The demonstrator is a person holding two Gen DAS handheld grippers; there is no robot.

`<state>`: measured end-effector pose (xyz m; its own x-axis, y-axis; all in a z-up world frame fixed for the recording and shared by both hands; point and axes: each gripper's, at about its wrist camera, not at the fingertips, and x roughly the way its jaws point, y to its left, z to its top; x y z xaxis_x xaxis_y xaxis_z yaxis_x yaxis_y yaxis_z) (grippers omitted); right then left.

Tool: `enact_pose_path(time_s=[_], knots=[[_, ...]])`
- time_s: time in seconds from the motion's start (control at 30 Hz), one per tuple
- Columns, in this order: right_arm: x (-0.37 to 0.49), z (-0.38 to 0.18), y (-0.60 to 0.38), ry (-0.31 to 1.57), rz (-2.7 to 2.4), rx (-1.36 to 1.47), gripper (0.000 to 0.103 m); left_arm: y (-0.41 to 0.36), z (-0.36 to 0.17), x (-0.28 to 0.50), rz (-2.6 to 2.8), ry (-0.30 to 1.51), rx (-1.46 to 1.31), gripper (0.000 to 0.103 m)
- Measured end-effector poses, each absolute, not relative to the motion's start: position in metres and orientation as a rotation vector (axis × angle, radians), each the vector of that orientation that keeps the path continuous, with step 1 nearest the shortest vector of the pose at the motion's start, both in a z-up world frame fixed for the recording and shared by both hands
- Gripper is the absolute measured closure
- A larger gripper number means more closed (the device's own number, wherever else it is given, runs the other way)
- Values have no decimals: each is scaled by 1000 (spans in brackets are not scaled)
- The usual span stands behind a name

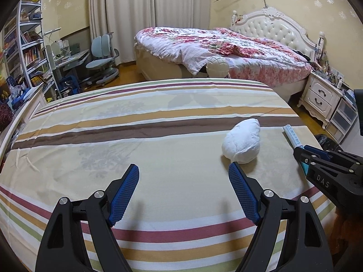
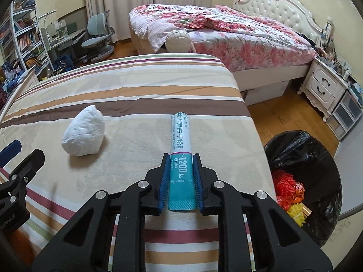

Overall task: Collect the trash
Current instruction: 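Grasp the teal tube with the right tool while the left tool grasps the white cloth, then carry the cloth and tube over the black bin and open both tools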

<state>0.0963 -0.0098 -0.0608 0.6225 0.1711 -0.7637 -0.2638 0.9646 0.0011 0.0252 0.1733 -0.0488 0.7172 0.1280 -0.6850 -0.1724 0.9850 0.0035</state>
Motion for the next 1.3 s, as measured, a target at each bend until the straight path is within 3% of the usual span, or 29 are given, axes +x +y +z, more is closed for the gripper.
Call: enact_pose_path(time_s=[0.63,0.87,1.3], knots=[[114,-63,-33,866,264,-87,83,131,-56,76,108,804,-12,24],[115,-63,-32,864,265,-99,83,133,-64,83,49,859,-42,58],[99,-61,-32,852,273,-80,83,130,-58,68,51,826,-41,64]])
